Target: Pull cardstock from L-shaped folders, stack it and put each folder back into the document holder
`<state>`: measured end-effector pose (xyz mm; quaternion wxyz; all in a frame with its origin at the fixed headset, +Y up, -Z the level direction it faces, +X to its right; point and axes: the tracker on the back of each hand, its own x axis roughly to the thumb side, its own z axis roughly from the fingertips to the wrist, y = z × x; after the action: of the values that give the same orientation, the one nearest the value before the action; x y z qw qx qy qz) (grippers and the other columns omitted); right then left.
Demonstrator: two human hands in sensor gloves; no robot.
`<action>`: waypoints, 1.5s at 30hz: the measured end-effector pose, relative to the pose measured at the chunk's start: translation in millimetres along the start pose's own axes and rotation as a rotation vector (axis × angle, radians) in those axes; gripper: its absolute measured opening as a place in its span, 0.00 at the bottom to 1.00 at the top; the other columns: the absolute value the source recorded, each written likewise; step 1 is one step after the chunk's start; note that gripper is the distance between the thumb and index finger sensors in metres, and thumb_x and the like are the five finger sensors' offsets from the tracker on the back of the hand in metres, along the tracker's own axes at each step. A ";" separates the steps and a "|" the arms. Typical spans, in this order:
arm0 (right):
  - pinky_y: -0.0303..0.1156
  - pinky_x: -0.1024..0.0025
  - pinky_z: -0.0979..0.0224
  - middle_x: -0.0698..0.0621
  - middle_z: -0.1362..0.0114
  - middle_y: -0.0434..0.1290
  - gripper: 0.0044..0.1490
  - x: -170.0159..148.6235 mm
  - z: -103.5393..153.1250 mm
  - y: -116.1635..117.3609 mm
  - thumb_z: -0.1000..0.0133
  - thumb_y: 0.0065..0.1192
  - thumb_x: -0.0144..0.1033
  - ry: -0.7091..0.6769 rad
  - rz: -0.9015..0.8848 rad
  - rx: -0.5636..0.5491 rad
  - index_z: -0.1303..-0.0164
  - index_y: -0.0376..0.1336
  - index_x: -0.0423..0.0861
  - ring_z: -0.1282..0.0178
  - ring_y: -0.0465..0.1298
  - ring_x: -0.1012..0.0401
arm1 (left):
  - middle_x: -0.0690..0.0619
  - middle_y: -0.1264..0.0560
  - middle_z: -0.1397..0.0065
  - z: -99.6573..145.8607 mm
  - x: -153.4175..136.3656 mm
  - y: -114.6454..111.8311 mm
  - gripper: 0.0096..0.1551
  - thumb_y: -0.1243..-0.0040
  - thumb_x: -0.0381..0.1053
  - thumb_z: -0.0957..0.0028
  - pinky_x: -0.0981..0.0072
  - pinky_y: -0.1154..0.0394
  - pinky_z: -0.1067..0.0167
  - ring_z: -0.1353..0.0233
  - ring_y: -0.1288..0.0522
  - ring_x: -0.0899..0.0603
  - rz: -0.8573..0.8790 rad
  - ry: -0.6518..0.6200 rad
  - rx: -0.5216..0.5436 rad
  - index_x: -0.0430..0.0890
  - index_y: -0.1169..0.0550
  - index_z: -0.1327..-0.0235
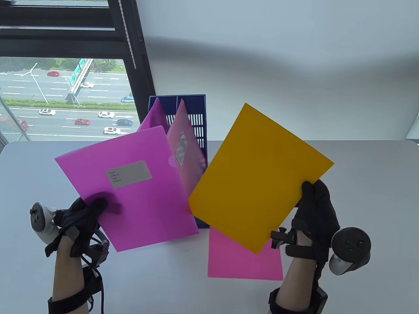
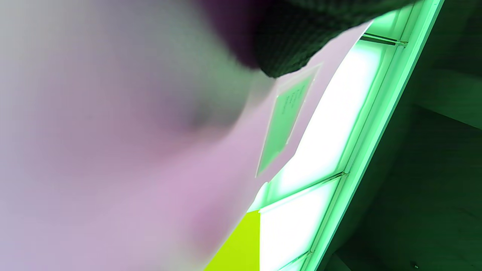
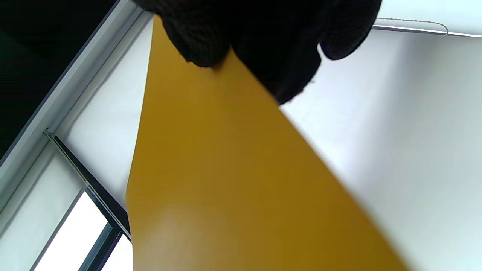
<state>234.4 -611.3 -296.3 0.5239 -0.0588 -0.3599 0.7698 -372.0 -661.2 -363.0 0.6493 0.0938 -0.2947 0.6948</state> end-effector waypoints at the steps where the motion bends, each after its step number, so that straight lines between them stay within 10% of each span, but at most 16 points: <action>1: 0.66 0.53 0.23 0.50 0.42 0.80 0.23 -3.9 -1.6 -2.9 0.35 0.63 0.44 0.009 0.024 0.019 0.32 0.69 0.51 0.59 0.82 0.64 | 0.48 0.17 0.40 0.3 -0.6 0.8 0.23 0.37 0.51 0.38 0.42 0.28 0.30 0.46 0.13 0.41 -0.001 0.003 0.002 0.46 0.20 0.33; 19: 0.66 0.52 0.24 0.49 0.43 0.81 0.23 -88.7 -10.6 49.4 0.36 0.66 0.43 0.441 0.412 0.611 0.33 0.71 0.49 0.60 0.82 0.62 | 0.48 0.17 0.40 0.5 -2.6 0.5 0.23 0.37 0.52 0.38 0.42 0.28 0.30 0.46 0.13 0.41 -0.011 0.015 0.009 0.46 0.20 0.33; 37: 0.44 0.45 0.17 0.50 0.20 0.60 0.57 -140.0 20.4 115.5 0.44 0.80 0.50 0.633 0.976 0.623 0.13 0.47 0.53 0.31 0.66 0.53 | 0.48 0.17 0.40 -0.3 -1.9 -1.6 0.23 0.37 0.52 0.38 0.42 0.28 0.30 0.46 0.13 0.40 -0.006 0.014 0.008 0.45 0.19 0.34; 45: 0.38 0.44 0.17 0.49 0.17 0.55 0.55 -137.7 20.4 117.3 0.43 0.79 0.51 0.612 0.966 0.604 0.14 0.48 0.53 0.25 0.59 0.50 | 0.48 0.17 0.40 -0.5 -2.3 -2.0 0.23 0.37 0.52 0.38 0.42 0.28 0.30 0.46 0.13 0.40 -0.008 0.015 0.003 0.46 0.19 0.34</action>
<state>196.3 -760.7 -393.0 0.1907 -0.2808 0.1051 0.9347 -369.6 -662.9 -363.9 0.6543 0.0907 -0.2882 0.6932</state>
